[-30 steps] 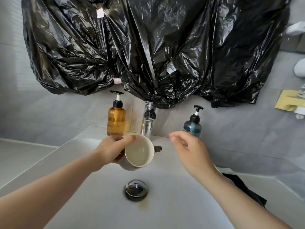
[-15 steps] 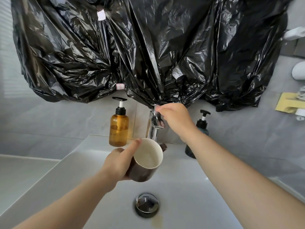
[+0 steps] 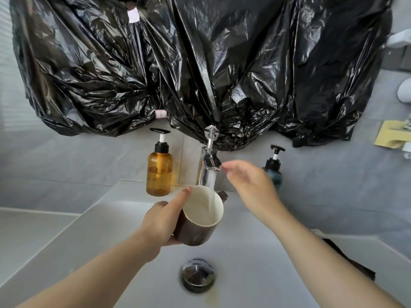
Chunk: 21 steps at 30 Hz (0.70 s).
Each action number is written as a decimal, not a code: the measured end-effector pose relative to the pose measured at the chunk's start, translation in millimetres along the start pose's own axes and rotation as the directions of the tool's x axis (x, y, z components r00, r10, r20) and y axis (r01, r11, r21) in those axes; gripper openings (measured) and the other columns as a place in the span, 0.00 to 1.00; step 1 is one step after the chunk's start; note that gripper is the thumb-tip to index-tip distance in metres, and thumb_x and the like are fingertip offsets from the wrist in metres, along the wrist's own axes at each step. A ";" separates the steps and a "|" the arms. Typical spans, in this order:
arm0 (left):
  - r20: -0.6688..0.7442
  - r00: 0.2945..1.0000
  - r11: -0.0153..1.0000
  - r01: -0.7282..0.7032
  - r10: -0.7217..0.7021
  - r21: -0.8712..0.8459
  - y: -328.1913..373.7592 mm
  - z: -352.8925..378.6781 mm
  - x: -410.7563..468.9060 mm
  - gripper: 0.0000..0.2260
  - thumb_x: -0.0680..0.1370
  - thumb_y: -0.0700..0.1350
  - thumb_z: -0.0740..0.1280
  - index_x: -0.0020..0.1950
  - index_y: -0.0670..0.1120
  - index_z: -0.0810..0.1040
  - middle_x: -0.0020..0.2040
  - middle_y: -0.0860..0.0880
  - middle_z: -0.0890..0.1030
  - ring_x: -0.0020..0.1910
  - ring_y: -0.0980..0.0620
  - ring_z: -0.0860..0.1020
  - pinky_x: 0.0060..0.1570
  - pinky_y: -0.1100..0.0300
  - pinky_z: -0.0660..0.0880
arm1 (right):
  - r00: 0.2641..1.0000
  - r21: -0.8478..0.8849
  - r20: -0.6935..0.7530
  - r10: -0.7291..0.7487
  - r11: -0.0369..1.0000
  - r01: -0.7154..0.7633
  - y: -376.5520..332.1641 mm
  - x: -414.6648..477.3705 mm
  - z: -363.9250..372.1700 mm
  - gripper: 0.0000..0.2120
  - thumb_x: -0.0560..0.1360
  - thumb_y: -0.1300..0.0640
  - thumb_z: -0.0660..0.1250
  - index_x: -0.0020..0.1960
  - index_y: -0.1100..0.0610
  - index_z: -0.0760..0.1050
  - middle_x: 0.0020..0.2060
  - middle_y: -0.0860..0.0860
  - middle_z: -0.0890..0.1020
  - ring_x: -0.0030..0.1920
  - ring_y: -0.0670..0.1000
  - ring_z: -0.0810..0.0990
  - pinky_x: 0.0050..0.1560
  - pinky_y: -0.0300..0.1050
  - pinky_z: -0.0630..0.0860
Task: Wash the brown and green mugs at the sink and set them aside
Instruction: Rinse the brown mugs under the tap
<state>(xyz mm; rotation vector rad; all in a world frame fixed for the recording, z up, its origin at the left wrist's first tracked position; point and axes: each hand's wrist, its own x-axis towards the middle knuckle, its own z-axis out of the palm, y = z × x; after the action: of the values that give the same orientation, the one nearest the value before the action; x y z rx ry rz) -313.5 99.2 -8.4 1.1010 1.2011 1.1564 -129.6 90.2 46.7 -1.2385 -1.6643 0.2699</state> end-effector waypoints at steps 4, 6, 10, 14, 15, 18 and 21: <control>-0.002 1.000 1.000 -0.011 0.011 0.001 -3.4 1.8 1.1 0.27 0.72 0.65 0.68 0.58 0.44 0.76 0.55 0.42 0.80 0.51 0.43 0.81 0.36 0.53 0.82 | 0.978 0.014 0.201 0.055 0.998 -0.059 34.9 -20.8 -2.2 0.17 0.80 0.58 0.63 0.66 0.45 0.73 0.62 0.40 0.77 0.62 0.40 0.75 0.65 0.45 0.72; -0.002 1.000 1.000 -0.013 0.013 -0.006 -5.3 2.6 0.9 0.27 0.72 0.65 0.68 0.57 0.44 0.77 0.55 0.41 0.80 0.51 0.43 0.81 0.37 0.52 0.83 | 0.951 0.062 0.304 0.059 0.995 -0.082 41.5 -22.9 -0.2 0.16 0.80 0.56 0.63 0.66 0.42 0.72 0.62 0.40 0.77 0.61 0.41 0.76 0.62 0.48 0.76; -0.010 0.999 0.999 -0.044 0.044 -0.026 -6.9 2.1 1.1 0.27 0.72 0.64 0.69 0.58 0.43 0.78 0.47 0.44 0.78 0.44 0.46 0.79 0.42 0.50 0.83 | 0.944 0.126 0.331 0.020 0.990 -0.065 43.1 -22.7 1.6 0.10 0.80 0.57 0.63 0.58 0.44 0.74 0.58 0.45 0.78 0.56 0.45 0.78 0.50 0.43 0.81; -0.009 0.995 0.995 -0.104 0.104 -0.002 -9.3 -0.2 3.4 0.35 0.62 0.70 0.72 0.58 0.46 0.79 0.45 0.45 0.78 0.42 0.47 0.76 0.43 0.52 0.80 | 0.940 0.095 0.339 0.038 0.993 -0.075 46.3 -22.2 -0.6 0.03 0.79 0.56 0.65 0.52 0.50 0.74 0.52 0.49 0.80 0.52 0.50 0.79 0.43 0.39 0.79; 0.001 0.994 0.994 -0.111 0.111 0.011 -10.2 -0.4 3.2 0.37 0.60 0.71 0.74 0.58 0.47 0.79 0.46 0.46 0.78 0.42 0.48 0.77 0.42 0.54 0.79 | 0.938 0.079 0.342 0.044 0.994 -0.076 47.5 -21.8 -1.0 0.01 0.80 0.56 0.65 0.51 0.51 0.74 0.52 0.50 0.80 0.52 0.51 0.80 0.41 0.38 0.78; 0.032 0.993 0.993 -0.117 0.117 0.022 -12.2 1.3 0.9 0.36 0.61 0.72 0.74 0.58 0.48 0.79 0.50 0.45 0.81 0.46 0.47 0.79 0.42 0.55 0.79 | 0.932 0.064 0.359 0.049 0.995 -0.077 49.0 -20.5 -2.1 0.02 0.80 0.57 0.63 0.49 0.53 0.74 0.50 0.54 0.80 0.49 0.51 0.80 0.40 0.38 0.78; 0.048 0.995 0.996 -0.082 0.083 -0.018 -13.3 6.4 -0.7 0.28 0.68 0.66 0.70 0.58 0.47 0.77 0.52 0.43 0.81 0.47 0.46 0.80 0.40 0.56 0.79 | 0.932 0.083 0.357 0.060 0.992 -0.096 46.8 -20.0 -1.6 0.04 0.80 0.58 0.63 0.47 0.56 0.74 0.43 0.51 0.79 0.41 0.48 0.78 0.40 0.39 0.79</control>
<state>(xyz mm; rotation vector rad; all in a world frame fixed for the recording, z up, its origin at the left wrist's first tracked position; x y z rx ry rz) -306.3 97.1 -21.2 1.1696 1.1159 1.1931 -101.1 94.4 4.7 -1.2338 -1.8821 0.6506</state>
